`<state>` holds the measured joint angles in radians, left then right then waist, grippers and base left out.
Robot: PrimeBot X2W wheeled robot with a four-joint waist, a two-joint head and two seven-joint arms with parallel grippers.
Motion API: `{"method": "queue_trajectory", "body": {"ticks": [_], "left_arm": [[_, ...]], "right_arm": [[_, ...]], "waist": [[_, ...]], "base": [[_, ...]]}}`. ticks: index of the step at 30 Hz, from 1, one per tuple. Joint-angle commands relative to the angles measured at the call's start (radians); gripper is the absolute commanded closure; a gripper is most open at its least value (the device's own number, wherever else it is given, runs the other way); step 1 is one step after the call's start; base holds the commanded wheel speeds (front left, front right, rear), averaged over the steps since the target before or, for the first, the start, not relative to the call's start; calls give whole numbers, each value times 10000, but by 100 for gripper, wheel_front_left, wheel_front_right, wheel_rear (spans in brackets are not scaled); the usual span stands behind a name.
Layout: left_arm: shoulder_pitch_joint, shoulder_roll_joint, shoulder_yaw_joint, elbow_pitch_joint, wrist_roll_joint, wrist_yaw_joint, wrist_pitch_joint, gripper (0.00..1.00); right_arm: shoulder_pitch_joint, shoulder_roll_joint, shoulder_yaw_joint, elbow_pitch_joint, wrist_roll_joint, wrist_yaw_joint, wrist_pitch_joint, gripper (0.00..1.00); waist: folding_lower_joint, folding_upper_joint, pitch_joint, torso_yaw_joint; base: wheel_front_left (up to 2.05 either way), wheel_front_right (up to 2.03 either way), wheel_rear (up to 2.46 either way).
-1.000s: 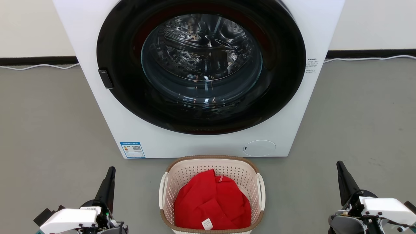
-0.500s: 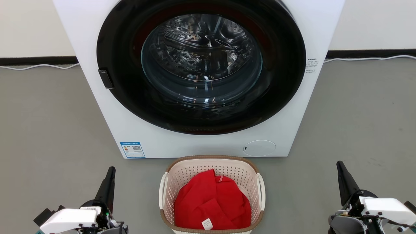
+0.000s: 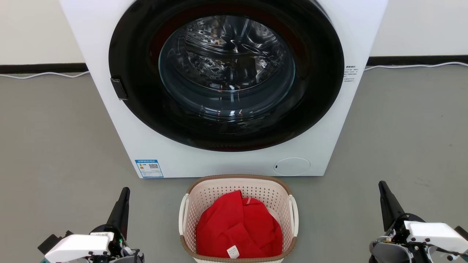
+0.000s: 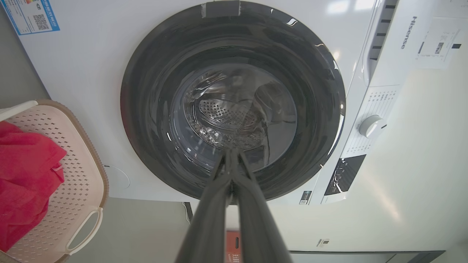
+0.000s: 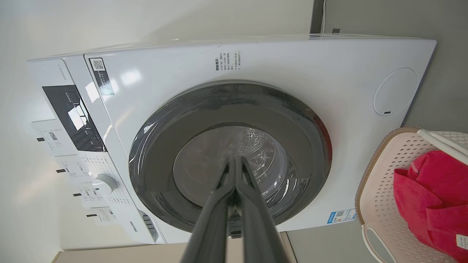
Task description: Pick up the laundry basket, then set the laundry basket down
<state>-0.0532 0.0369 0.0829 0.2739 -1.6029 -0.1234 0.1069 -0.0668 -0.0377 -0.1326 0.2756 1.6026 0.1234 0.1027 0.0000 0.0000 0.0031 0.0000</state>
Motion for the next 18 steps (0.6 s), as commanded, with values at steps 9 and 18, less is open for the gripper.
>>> {"method": "queue_trajectory", "body": {"ticks": [9,18], "left_arm": [[-549,133,309,-287,-57,-73,63,100],[-549,133,308,-287,-57,-73,63,100]], "right_arm": [[-411,-125,192,-309,64,73,102,100],[-411,-125,192,-309,64,73,102,100]], "waist": [[0,0,0,0],[0,0,0,0]], "base": [[0,0,0],[0,0,0]]}}
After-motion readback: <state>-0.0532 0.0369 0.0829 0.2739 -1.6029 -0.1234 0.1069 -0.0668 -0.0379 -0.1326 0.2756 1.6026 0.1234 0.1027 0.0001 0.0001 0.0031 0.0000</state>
